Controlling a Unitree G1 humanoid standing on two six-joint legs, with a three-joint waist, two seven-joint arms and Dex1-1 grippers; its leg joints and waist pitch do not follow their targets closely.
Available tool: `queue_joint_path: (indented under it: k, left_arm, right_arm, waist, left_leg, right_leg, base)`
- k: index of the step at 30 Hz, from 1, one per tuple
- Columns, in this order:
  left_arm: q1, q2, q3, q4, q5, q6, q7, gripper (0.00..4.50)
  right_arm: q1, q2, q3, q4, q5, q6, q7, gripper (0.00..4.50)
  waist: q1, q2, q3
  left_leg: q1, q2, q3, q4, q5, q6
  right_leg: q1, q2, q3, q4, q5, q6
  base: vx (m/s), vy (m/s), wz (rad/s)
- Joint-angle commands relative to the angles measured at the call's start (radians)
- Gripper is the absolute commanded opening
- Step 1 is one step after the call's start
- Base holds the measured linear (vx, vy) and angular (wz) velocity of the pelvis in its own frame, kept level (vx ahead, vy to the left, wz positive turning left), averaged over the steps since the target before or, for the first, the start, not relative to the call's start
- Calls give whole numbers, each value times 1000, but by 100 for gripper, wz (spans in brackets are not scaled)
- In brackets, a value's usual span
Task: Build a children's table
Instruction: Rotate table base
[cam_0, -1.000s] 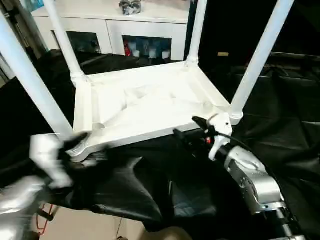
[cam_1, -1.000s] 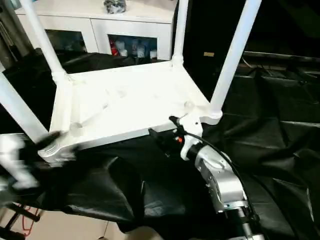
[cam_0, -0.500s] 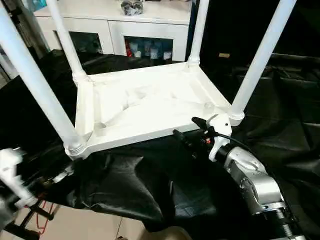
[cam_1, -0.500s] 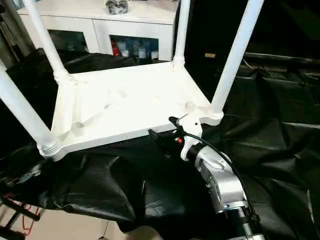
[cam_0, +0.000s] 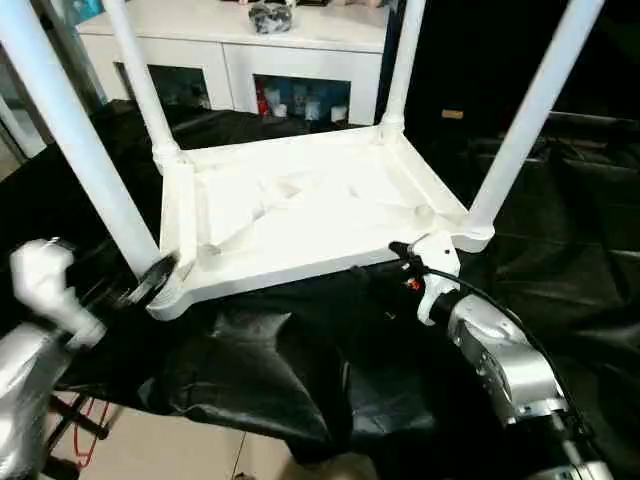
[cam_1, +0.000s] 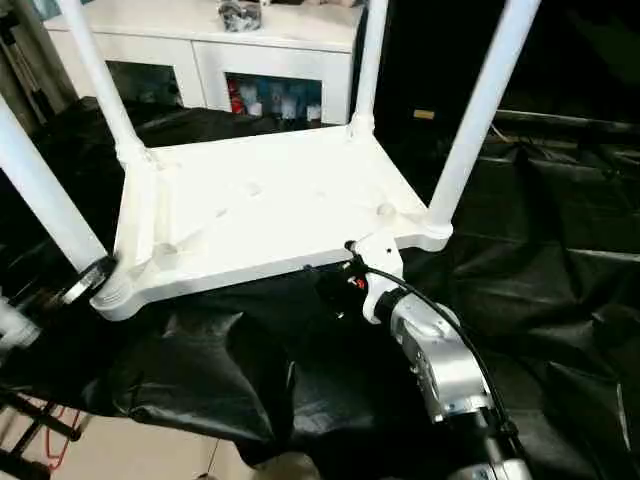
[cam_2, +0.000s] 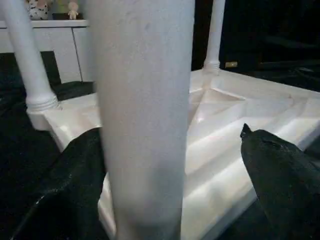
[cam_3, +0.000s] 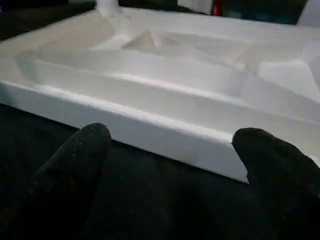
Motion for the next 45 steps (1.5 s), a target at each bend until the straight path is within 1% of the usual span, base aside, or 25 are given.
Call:
queue_joint_path:
  k: [1, 2, 3, 5, 6, 8, 11, 15, 16, 17, 18, 19, 21, 22, 23, 26, 27, 34, 36, 37, 38, 41, 43, 44, 45]
  left_arm:
    - [-38, -14, -26, 28, 13, 2, 4, 450]
    - [-38, -14, -26, 28, 13, 2, 4, 450]
    - [-65, -24, -35, 38, 11, -3, 1, 450]
    - [-105, -41, -47, 34, -19, 19, -8, 450]
    - [-123, -48, -56, 26, -35, 40, -13, 450]
    - [-133, -49, -70, 19, -46, 61, -30, 450]
    - [-139, -44, -102, 8, -61, 98, -73, 450]
    - [-105, -15, -166, -80, -125, 214, -177, 450]
    - [-104, -13, -168, -84, -128, 219, -181, 450]
    - [-84, 15, -190, -124, -160, 273, -228, 450]
    - [-78, 23, -196, -135, -168, 288, -240, 450]
    - [-72, 33, -203, -147, -177, 304, -253, 450]
    - [-53, 55, -217, -187, -207, 344, -279, 450]
    - [-46, 61, -221, -202, -218, 358, -288, 450]
    - [-39, 67, -223, -223, -233, 377, -298, 450]
    - [-24, 73, -234, -292, -286, 445, -311, 450]
    - [-21, 73, -239, -307, -299, 461, -312, 450]
    - [-20, 42, -283, -401, -392, 554, -295, 450]
    - [-21, 9, -312, -433, -424, 589, -281, 450]
    - [-23, -5, -322, -439, -426, 594, -275, 450]
    - [-29, -28, -337, -437, -417, 589, -264, 450]
    - [-36, -41, -347, -437, -413, 594, -254, 450]
    - [-40, -44, -348, -436, -418, 598, -254, 450]
    - [-49, -55, -350, -431, -426, 603, -250, 450]
    - [-53, -60, -353, -428, -429, 604, -251, 450]
  right_arm:
    - [-17, -8, -6, 19, -23, 22, -23, 446]
    - [-17, -8, -6, 19, -23, 22, -23, 446]
    - [-24, -9, -7, 32, -31, 26, -32, 446]
    - [-35, -12, -8, 54, -41, 29, -45, 446]
    - [-42, -14, -8, 65, -47, 31, -52, 446]
    - [-50, -15, -6, 80, -51, 32, -55, 446]
    - [-70, -16, 1, 117, -67, 35, -65, 446]
    - [-99, -11, 3, 167, -79, 36, -75, 446]
    - [-100, -11, 4, 169, -79, 36, -75, 446]
    - [-111, -8, 8, 192, -82, 32, -74, 446]
    - [-115, -7, 9, 199, -82, 32, -72, 446]
    - [-118, -6, 11, 206, -83, 32, -69, 446]
    - [-125, -2, 15, 225, -89, 28, -63, 446]
    - [-127, -1, 17, 231, -91, 26, -62, 446]
    - [-131, 2, 18, 240, -93, 23, -60, 446]
    - [-148, 11, 22, 275, -94, 11, -57, 446]
    - [-153, 14, 23, 284, -94, 8, -55, 446]
    - [-190, 40, 48, 330, -100, -24, -13, 446]
    - [-204, 55, 59, 345, -96, -43, 18, 446]
    - [-210, 61, 64, 352, -95, -52, 28, 446]
    - [-218, 68, 71, 363, -99, -61, 35, 446]
    - [-231, 75, 78, 388, -109, -79, 42, 446]
    - [-237, 78, 81, 400, -113, -86, 44, 446]
    - [-251, 87, 83, 424, -114, -100, 54, 446]
    - [-256, 91, 84, 431, -115, -103, 57, 446]
  waist:
    - [-1, 13, -52]
    - [-1, 14, -55]
    - [-1, 13, -56]
    - [0, 13, -56]
    - [4, 14, -57]
    - [3, 13, -56]
    - [3, 12, -55]
    - [2, 14, -55]
    - [3, 14, -55]
    - [2, 15, -55]
    - [0, 14, -55]
    - [-1, 15, -55]
    - [-5, 12, -53]
    - [-5, 13, -53]
    - [-8, 12, -52]
    - [-12, 10, -51]
    - [-14, 11, -51]
    - [-28, 11, -51]
    - [-29, 9, -50]
    - [-27, 9, -51]
    - [-28, 5, -51]
    - [-29, 4, -49]
    - [-31, 4, -48]
    - [-30, 8, -48]
    - [-30, 7, -47]
  left_leg:
    - [6, 5, 1, -80, -283, -29]
    - [9, 4, 2, -77, -271, -30]
    - [7, 4, 2, -76, -258, -26]
    - [8, 4, 4, -74, -254, -25]
    - [11, 5, 6, -73, -257, -24]
    - [8, 4, 5, -74, -259, -25]
    - [7, 4, 5, -75, -269, -25]
    - [9, 6, 5, -76, -269, -28]
    - [8, 6, 6, -75, -267, -26]
    - [7, 6, 6, -75, -261, -26]
    - [6, 4, 6, -75, -254, -23]
    - [7, 4, 6, -75, -256, -24]
    - [6, 3, 7, -76, -265, -22]
    - [7, 5, 6, -76, -269, -24]
    - [5, 4, 7, -77, -276, -24]
    - [7, 4, 7, -77, -277, -24]
    - [6, 4, 7, -76, -278, -24]
    - [4, 3, 6, -75, -274, -20]
    - [4, 3, 7, -74, -274, -17]
    - [4, 4, 7, -73, -268, -15]
    - [1, 4, 7, -74, -263, -12]
    - [2, 4, 6, -75, -272, -12]
    - [2, 4, 6, -75, -283, -13]
    - [4, 4, 5, -75, -287, -17]
    - [6, 5, 6, -75, -296, -19]
  right_leg:
    - [40, -27, 28, -66, -177, -177]
    - [40, -26, 28, -65, -158, -185]
    - [41, -25, 28, -63, -132, -193]
    - [41, -27, 27, -61, -121, -205]
    - [39, -27, 27, -62, -123, -212]
    - [41, -26, 26, -61, -128, -215]
    - [42, -28, 26, -63, -156, -208]
    - [40, -28, 26, -60, -158, -221]
    - [40, -27, 26, -60, -153, -222]
    - [41, -27, 26, -57, -137, -226]
    - [43, -26, 25, -57, -133, -226]
    - [42, -25, 25, -56, -133, -228]
    - [43, -25, 25, -61, -151, -226]
    - [43, -26, 25, -58, -154, -228]
    - [43, -25, 25, -61, -172, -226]
    - [42, -24, 26, -62, -180, -229]
    - [42, -25, 26, -61, -184, -230]
    - [45, -23, 25, -60, -179, -238]
    - [44, -23, 26, -62, -184, -241]
    - [45, -25, 27, -62, -178, -242]
    - [47, -25, 27, -62, -178, -242]
    - [47, -24, 27, -66, -208, -232]
    - [44, -24, 27, -67, -236, -225]
    - [43, -25, 28, -68, -244, -224]
    - [40, -24, 28, -70, -250, -225]
  base:
    - [0, 0, 0]
    - [0, 0, 0]
    - [0, 0, 0]
    - [0, 0, 0]
    - [0, 0, 0]
    - [0, 0, 0]
    - [0, 0, 0]
    - [0, 0, 0]
    - [0, 0, 0]
    - [0, 0, 0]
    - [0, 0, 0]
    - [0, 0, 0]
    - [0, 0, 0]
    - [0, 0, 0]
    - [0, 0, 0]
    - [0, 0, 0]
    - [0, 0, 0]
    - [0, 0, 0]
    - [0, 0, 0]
    - [0, 0, 0]
    - [0, 0, 0]
    - [0, 0, 0]
    - [0, 0, 0]
    - [0, 0, 0]
    - [0, 0, 0]
